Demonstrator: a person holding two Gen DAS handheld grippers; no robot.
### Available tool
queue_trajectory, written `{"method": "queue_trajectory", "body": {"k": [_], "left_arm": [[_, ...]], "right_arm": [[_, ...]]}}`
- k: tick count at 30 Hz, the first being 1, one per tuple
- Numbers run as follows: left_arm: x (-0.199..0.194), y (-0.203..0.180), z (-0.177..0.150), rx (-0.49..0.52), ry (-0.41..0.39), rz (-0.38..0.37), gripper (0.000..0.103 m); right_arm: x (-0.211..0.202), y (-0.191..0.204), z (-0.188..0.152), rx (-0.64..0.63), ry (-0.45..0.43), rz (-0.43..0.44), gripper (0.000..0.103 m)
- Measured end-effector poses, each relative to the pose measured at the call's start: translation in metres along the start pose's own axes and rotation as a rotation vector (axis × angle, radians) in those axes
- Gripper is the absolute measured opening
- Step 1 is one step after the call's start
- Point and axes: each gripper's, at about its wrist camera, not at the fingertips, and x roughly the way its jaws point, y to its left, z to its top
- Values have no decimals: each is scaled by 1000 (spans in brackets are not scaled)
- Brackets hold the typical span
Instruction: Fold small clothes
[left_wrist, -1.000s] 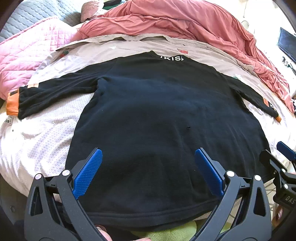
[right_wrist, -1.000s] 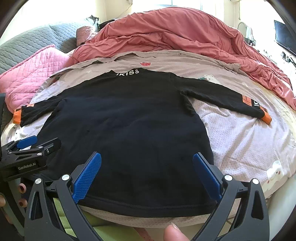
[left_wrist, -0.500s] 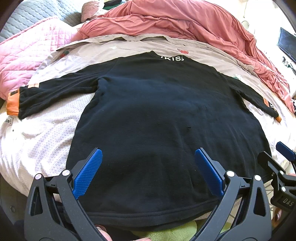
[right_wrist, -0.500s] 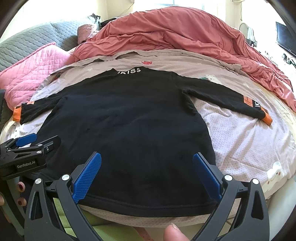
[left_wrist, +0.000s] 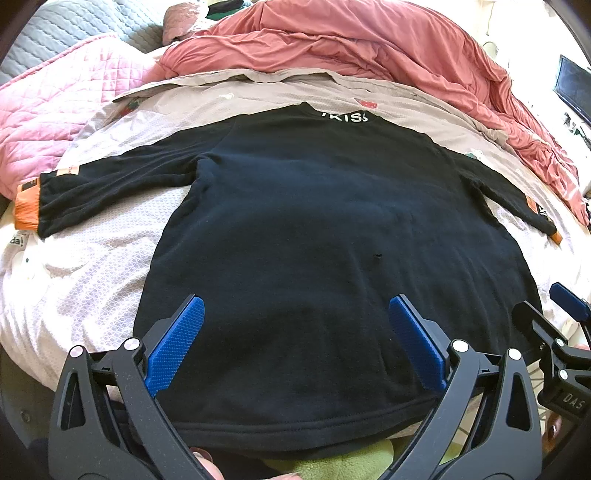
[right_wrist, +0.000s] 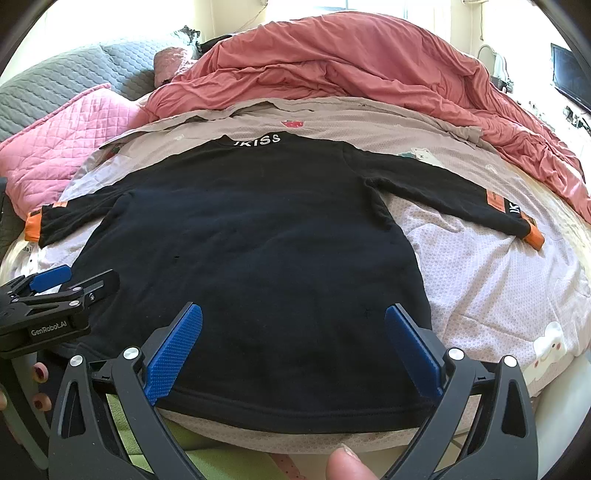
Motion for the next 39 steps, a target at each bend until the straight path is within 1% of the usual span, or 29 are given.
{"method": "queue_trajectory", "body": {"k": [13, 19, 27, 34, 39], "left_arm": [[-1, -3, 1, -3, 0, 12, 94], [-1, -11, 6, -2, -4, 18, 94], [6, -22, 26, -6, -8, 30, 94], [18, -31, 48, -16, -14, 43, 94], [31, -44, 62, 3, -7, 48, 94]], "right_arm": [[-1, -8, 0, 13, -17, 2, 99], [-2, -20, 3, 31, -43, -8, 99], [2, -50, 12, 79, -63, -35, 99], [11, -83, 21, 122, -69, -79, 99], [19, -121, 33, 189, -77, -129, 99]]}}
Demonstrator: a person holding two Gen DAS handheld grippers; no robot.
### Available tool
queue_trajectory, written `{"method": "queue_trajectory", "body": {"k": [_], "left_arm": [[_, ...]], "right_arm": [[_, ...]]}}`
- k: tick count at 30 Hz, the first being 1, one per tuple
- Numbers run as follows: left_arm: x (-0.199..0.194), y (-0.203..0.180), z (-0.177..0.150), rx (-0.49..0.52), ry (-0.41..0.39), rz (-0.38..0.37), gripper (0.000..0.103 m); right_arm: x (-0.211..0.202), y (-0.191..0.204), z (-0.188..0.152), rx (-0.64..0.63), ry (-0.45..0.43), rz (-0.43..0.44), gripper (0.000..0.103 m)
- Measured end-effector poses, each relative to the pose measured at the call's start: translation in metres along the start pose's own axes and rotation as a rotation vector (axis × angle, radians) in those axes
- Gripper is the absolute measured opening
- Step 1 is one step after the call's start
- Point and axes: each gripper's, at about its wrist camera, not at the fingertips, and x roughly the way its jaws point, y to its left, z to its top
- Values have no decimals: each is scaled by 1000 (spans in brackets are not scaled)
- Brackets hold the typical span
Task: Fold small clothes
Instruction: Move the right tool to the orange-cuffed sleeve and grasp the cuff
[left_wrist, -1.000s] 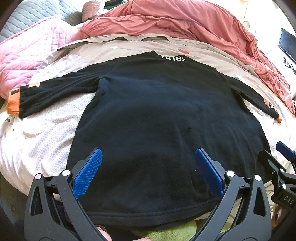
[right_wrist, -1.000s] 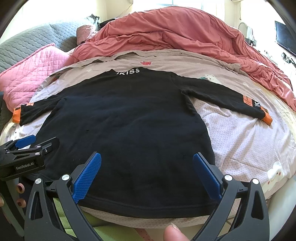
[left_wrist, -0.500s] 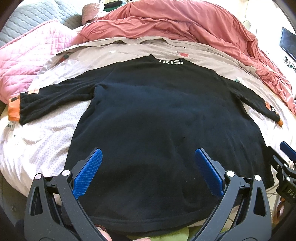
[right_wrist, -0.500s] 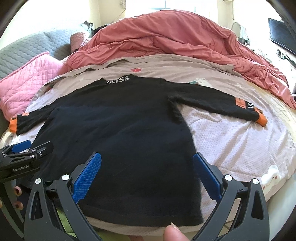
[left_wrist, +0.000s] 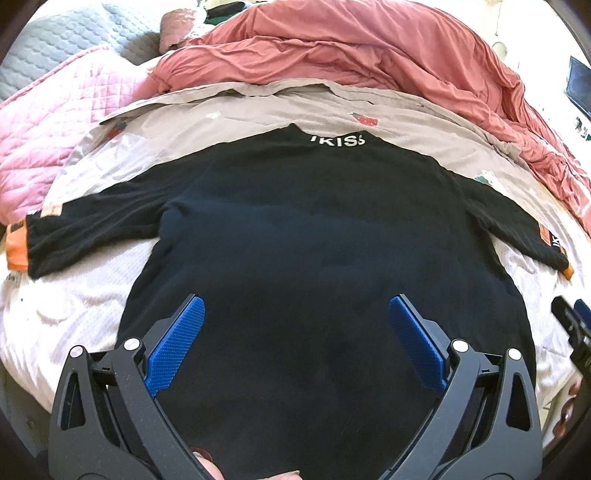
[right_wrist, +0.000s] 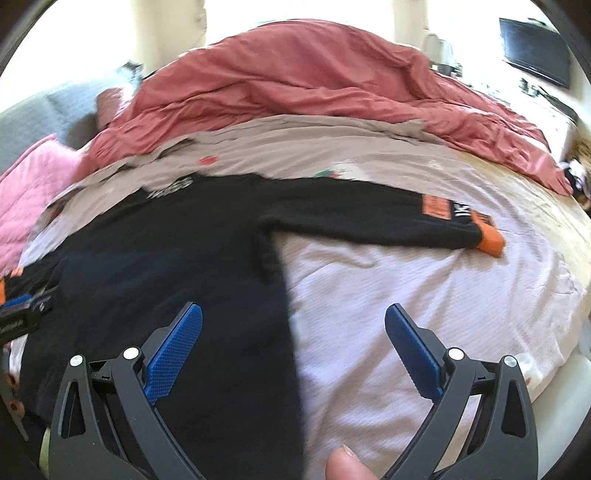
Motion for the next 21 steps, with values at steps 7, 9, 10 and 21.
{"method": "queue_trajectory", "body": {"k": [7, 9, 10, 21], "left_arm": [[21, -18, 23, 25, 3, -16, 94], [28, -22, 29, 25, 10, -20, 94], [32, -23, 32, 25, 15, -22, 94], [70, -34, 56, 35, 50, -2, 94]], "right_arm": [[22, -64, 25, 119, -10, -78, 99], [29, -87, 33, 164, -11, -104, 99], [33, -100, 38, 192, -12, -126, 99], [77, -195, 56, 305, 68, -269, 99]]}}
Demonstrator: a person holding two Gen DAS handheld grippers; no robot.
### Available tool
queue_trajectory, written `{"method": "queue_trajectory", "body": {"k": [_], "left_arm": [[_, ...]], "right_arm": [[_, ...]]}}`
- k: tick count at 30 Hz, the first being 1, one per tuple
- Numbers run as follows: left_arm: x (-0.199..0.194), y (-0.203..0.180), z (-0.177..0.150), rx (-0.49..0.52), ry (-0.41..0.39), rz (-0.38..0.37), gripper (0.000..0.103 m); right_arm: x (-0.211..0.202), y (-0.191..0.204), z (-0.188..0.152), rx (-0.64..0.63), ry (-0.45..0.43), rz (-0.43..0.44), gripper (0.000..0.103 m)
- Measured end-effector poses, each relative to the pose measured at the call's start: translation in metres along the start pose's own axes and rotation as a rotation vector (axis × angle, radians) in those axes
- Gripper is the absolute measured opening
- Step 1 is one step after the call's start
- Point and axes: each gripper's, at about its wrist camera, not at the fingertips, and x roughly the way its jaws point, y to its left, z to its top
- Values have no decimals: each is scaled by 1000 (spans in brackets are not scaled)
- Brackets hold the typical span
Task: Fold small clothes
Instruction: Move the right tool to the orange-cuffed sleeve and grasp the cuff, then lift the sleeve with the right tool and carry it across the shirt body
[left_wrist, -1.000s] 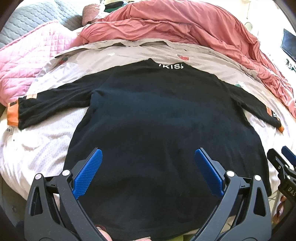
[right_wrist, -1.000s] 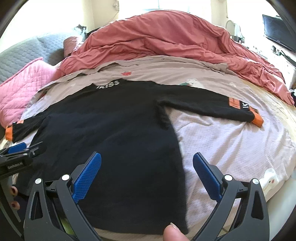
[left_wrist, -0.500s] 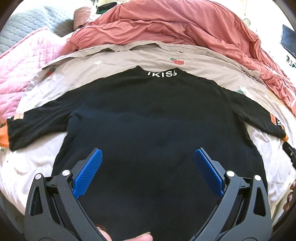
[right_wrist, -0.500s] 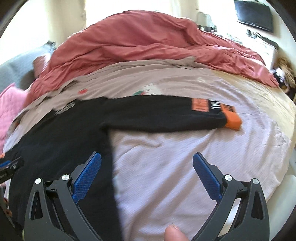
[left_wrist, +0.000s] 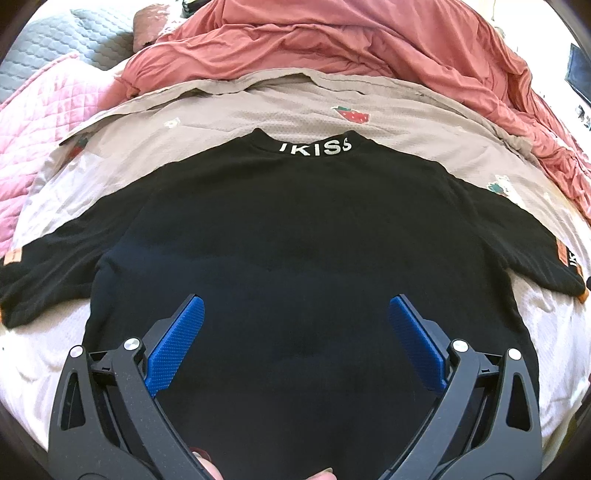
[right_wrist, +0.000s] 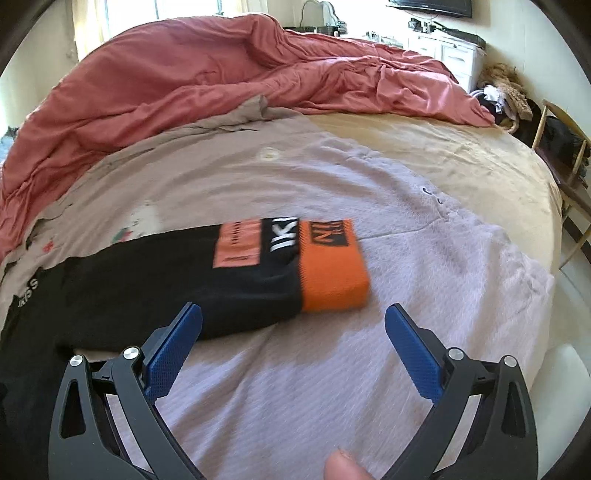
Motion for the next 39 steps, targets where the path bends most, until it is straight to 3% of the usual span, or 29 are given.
{"method": "queue_trajectory", "body": {"k": [12, 14, 16, 18, 19, 22, 25, 27, 39], "left_arm": [[46, -19, 34, -3, 51, -14, 94], [51, -19, 35, -7, 42, -10, 94], [54, -16, 33, -18, 14, -7, 94], [57, -13, 29, -19, 3, -2, 94], [60, -11, 27, -19, 0, 1, 94], [67, -4, 23, -22, 5, -9, 94], [71, 3, 21, -28, 8, -31, 94], [70, 5, 21, -27, 6, -47, 94], [57, 26, 20, -73, -17, -97, 94]], "right_arm": [[43, -26, 24, 32, 59, -18, 96], [51, -27, 28, 41, 80, 19, 70], [58, -31, 30, 80, 113, 82, 52], [58, -32, 32, 90, 106, 93, 48], [56, -31, 32, 81, 95, 104, 37], [44, -23, 33, 34, 46, 134, 15], [32, -11, 36, 0, 6, 150, 10], [22, -2, 40, -8, -21, 189, 1], [-36, 100, 59, -124, -101, 338, 1]]}}
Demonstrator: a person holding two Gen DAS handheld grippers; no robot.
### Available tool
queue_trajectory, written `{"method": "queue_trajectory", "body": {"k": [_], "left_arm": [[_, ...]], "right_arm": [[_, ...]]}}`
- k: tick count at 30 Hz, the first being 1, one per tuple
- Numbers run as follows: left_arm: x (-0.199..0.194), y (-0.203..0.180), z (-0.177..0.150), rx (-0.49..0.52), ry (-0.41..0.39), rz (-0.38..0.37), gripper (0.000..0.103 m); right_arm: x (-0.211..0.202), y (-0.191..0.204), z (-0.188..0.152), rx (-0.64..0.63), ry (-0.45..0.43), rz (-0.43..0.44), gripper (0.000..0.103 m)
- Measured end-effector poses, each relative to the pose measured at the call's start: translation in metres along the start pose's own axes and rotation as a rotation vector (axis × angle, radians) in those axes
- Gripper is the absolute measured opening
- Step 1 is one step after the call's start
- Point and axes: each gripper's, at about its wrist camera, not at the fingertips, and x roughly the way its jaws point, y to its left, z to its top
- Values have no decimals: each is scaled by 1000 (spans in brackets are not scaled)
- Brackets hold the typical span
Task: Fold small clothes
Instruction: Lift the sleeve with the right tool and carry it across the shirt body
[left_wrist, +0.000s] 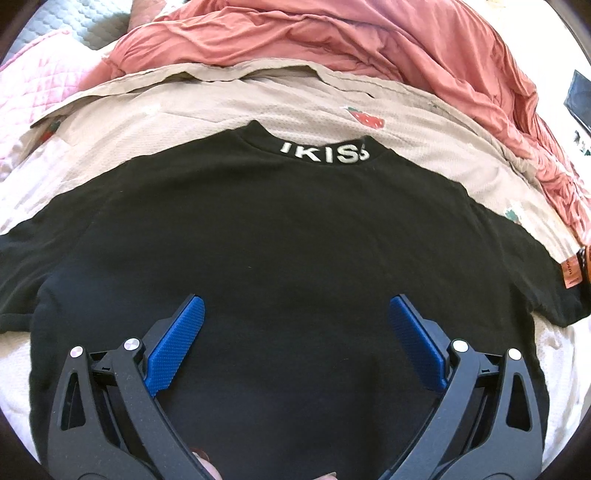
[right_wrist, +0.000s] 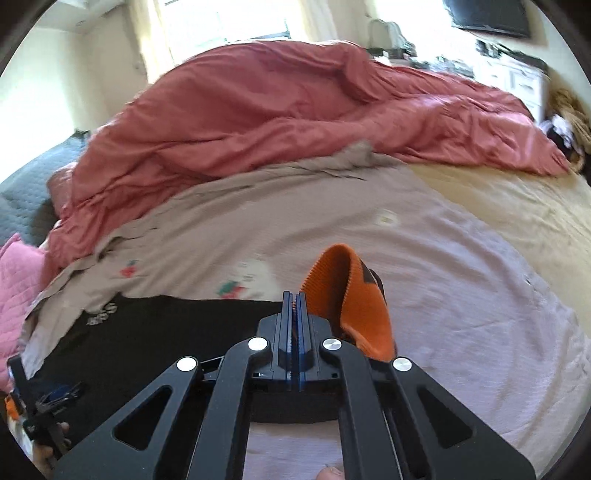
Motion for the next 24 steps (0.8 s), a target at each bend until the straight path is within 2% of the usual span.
{"method": "queue_trajectory", "body": {"k": [6, 12, 18, 24], "left_arm": [[-12, 22, 7, -51, -19, 1, 94], [-17, 56, 13, -113, -20, 57, 94], [-23, 101, 19, -229, -25, 112, 94], [-27, 137, 22, -333, -30, 89, 94]], "right_arm": [[3, 92, 6, -102, -1, 169, 1], [30, 185, -4, -174, 63, 318, 1], [64, 261, -39, -256, 154, 389, 1], [99, 309, -86, -315, 274, 414, 2]]}}
